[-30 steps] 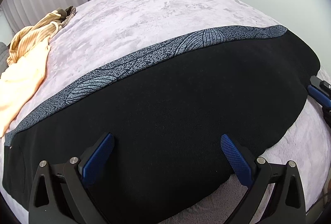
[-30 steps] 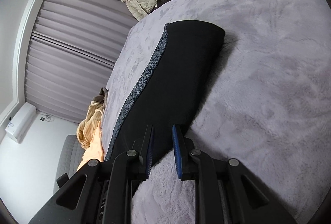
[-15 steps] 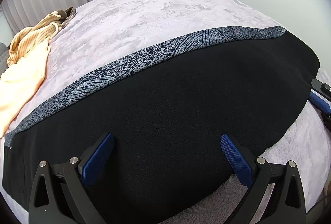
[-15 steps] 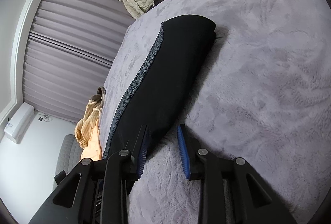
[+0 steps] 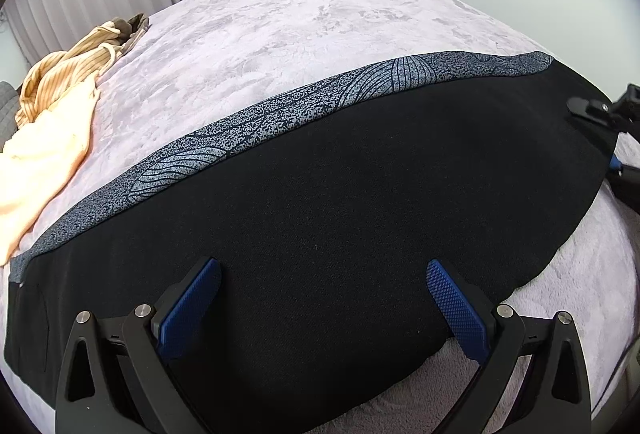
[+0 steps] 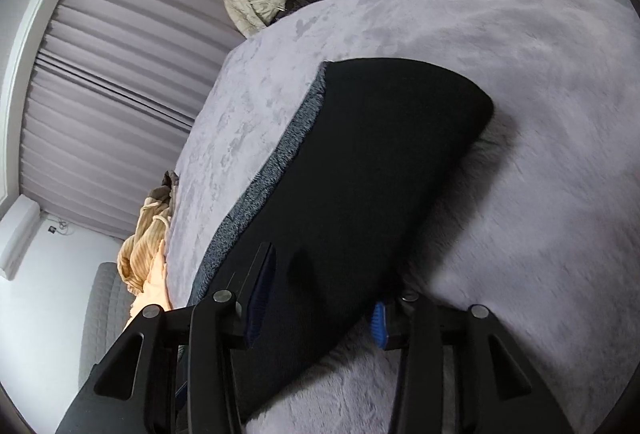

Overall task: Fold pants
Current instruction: 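Lift the pants leg with the right gripper and fold it over the pants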

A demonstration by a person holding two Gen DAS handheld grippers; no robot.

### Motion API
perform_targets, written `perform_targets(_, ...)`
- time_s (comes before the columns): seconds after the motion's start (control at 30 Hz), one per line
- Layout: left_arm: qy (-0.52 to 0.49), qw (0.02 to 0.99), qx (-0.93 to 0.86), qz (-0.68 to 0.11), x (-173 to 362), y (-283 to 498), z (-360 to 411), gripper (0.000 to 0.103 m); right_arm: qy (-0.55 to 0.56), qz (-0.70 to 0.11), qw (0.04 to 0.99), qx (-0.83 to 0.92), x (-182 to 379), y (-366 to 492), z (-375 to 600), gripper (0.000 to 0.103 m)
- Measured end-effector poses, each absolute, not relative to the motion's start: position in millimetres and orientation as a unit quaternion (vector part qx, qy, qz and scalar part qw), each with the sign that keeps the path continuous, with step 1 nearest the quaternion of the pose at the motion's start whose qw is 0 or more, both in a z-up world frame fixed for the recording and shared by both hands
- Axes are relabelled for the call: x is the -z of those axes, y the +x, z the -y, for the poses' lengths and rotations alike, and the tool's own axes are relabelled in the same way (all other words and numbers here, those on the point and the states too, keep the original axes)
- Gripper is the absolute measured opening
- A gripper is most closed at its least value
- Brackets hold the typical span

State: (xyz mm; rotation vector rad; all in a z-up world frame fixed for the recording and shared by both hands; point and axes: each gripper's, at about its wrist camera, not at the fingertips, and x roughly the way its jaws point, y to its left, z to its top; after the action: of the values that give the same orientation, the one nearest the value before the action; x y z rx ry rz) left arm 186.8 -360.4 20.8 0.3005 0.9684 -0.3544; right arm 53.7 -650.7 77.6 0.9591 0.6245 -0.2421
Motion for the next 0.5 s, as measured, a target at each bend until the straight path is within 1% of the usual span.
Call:
perform_targets(0.03, 0.14, 0.858, 0.167, -0.465, -22.9, 188.1, 360.0, 0.103, 0.453, -0.288, 0.837, 0.107, -77.4, 54.1, 651.9, 0.024)
perform_targets(0.07, 0.136, 0.855, 0.166, -0.472, -26.7, 190.5, 360.2, 0.103, 0.456, -0.283, 0.838, 0.1, -76.8, 53.4, 654.4, 0.015)
perform_targets(0.13, 0.123, 0.852, 0.169, -0.48, -36.1, 197.6, 363.5, 0.103, 0.458, -0.27, 0.843, 0.083, -79.5, 49.3, 654.6, 0.015)
perform_targets(0.2, 0.11, 0.857, 0.178, -0.472, -47.4, 207.7, 373.7, 0.103, 0.433, -0.265, 0.858, 0.078, -88.6, 47.1, 648.2, 0.015)
perform_targets(0.33, 0.117, 0.866, 0.158, -0.46, -56.6, 236.8, 409.4, 0.103, 0.378, -0.25, 0.888, 0.075, -115.1, 47.0, 630.0, 0.015)
perform_targets(0.4, 0.134, 0.86, 0.12, -0.477, -39.7, 259.0, 427.8, 0.103, 0.338, -0.246, 0.905, 0.076, -129.6, 48.0, 616.5, 0.015)
perform_targets(0.47, 0.133, 0.838, 0.111, -0.518, -14.2, 275.8, 435.4, 0.103, 0.309, -0.25, 0.915, 0.067, -141.0, 49.8, 602.2, 0.015)
perform_targets(0.5, 0.131, 0.84, 0.111, -0.516, -10.6, 277.6, 434.8, 0.103, 0.287, -0.252, 0.922, 0.066, -148.0, 51.3, 592.9, 0.015)
